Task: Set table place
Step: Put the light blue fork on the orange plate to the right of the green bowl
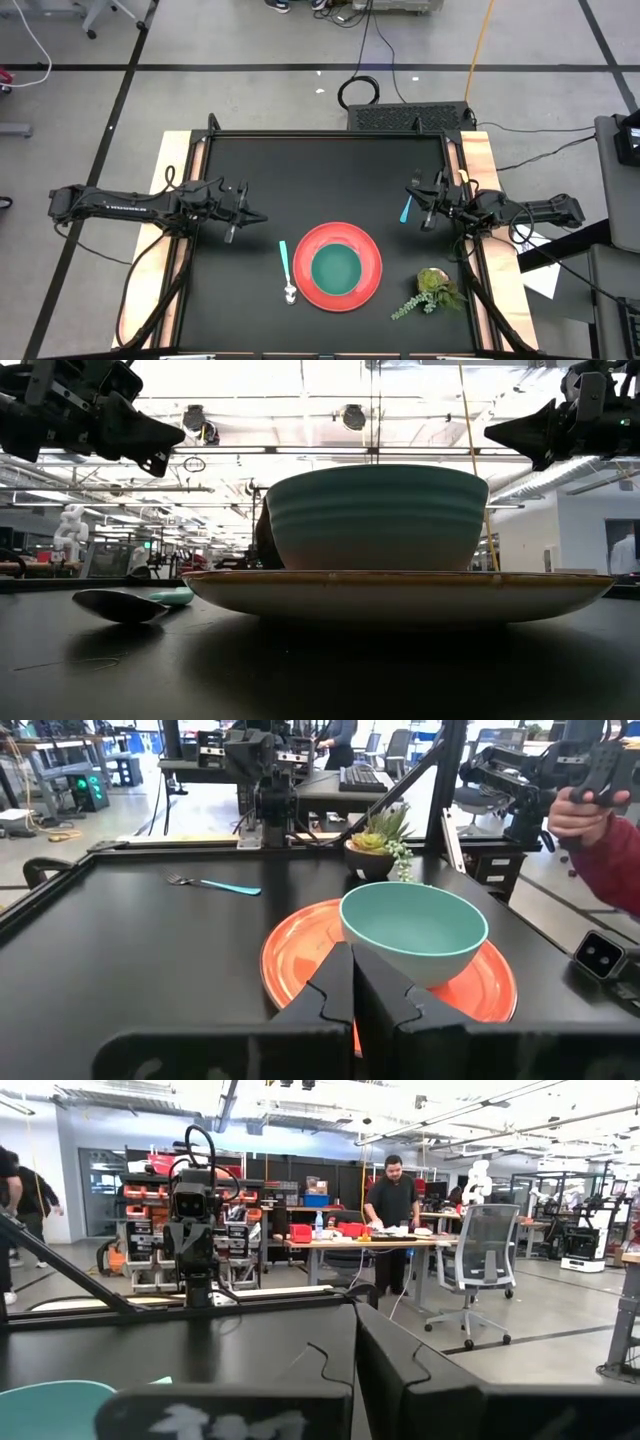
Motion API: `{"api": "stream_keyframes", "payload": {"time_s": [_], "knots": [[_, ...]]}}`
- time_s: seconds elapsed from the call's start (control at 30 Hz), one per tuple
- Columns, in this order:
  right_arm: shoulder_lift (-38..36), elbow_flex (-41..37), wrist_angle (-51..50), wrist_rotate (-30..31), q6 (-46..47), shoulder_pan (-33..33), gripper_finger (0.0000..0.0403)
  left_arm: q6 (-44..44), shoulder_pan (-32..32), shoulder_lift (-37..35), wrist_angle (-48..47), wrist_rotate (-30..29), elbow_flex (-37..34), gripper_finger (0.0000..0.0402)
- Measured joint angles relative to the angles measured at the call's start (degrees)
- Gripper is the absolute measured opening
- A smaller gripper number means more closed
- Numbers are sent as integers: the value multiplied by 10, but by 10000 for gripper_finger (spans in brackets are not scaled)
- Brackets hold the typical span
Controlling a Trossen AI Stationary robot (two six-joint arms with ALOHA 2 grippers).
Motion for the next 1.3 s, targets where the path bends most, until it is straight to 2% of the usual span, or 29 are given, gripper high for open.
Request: {"api": "stream_keyframes", "payload": {"time_s": [0.23,0.53,0.8,1.1,1.3], "knots": [[0,0,-9,0,-22,0,0,-3,0,0,0,0,0,1],[14,11,19,-28,1,1,0,-2,0,0,1,0,0,1],[99,76,8,-27,7,-4,0,-1,0,0,1,-1,0,24],[199,152,-38,-27,33,-49,0,-2,0,0,1,-3,0,25],[250,169,-48,-29,46,-72,0,-1,0,0,1,-4,0,26]]}}
